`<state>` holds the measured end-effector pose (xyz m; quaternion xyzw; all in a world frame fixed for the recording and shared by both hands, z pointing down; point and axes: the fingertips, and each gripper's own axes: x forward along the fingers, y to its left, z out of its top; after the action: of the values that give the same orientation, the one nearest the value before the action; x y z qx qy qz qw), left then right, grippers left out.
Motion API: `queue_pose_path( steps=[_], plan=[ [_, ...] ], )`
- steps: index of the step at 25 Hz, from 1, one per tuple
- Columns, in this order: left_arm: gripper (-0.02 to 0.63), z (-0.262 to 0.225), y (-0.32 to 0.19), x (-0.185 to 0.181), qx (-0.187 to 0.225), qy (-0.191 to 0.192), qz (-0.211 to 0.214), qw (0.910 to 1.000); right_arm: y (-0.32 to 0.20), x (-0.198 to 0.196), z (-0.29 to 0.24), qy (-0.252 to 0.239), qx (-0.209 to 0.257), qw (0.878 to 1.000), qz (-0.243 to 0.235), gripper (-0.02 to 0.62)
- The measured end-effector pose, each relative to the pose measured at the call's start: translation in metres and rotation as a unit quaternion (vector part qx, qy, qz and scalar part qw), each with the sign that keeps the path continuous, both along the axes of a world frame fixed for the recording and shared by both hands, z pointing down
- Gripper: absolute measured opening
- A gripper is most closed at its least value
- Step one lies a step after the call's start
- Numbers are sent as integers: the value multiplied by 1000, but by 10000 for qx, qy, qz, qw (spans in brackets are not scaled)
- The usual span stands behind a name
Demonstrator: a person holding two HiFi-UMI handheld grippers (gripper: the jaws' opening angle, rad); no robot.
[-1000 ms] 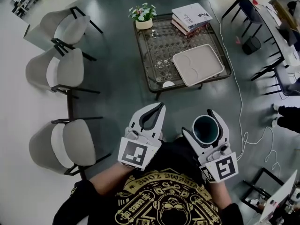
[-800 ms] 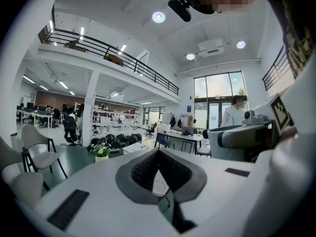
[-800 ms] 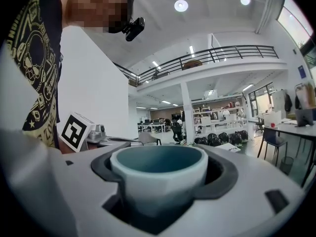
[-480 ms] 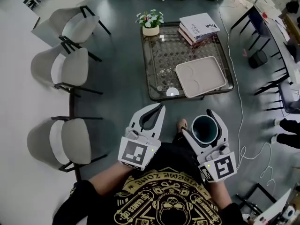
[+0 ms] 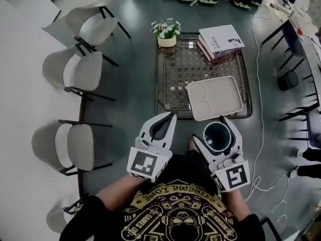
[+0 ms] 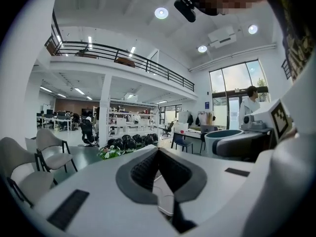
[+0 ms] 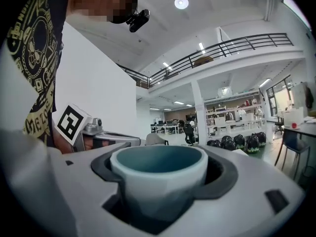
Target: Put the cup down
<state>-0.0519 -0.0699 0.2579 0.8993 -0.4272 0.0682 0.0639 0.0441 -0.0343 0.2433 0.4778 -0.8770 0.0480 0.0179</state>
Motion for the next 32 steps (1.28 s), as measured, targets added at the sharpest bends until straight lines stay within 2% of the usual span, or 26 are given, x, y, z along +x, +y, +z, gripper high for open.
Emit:
queue_pose_path(
  steps=[6, 10, 14, 17, 19, 24, 32],
  plan=[
    [-11, 8, -23, 27, -28, -87, -358, 9993, -35, 23, 11, -67, 0, 9995, -314, 391],
    [-11, 25, -39, 39, -187, -183, -576, 9980, -57, 32, 25, -142, -92, 9987, -481, 391],
    [-11, 43, -48, 50, -329, -333, -689, 9965, -73, 38, 37, -204, -172, 9976, -642, 391],
    [-11, 48, -53, 57, -232, -396, -721, 9963, -84, 41, 46, -196, -227, 9971, -703, 391],
    [-11, 55, -55, 58, -217, -426, -728, 9962, -89, 40, 53, -185, -277, 9969, -707, 391],
    [-11, 80, -61, 58, -555, -332, -741, 9952, -99, 34, 64, -90, -299, 9975, -640, 391],
    [-11, 105, -72, 52, -645, -351, -696, 9949, -110, 29, 82, -2, -244, 9988, -436, 391]
  ],
)
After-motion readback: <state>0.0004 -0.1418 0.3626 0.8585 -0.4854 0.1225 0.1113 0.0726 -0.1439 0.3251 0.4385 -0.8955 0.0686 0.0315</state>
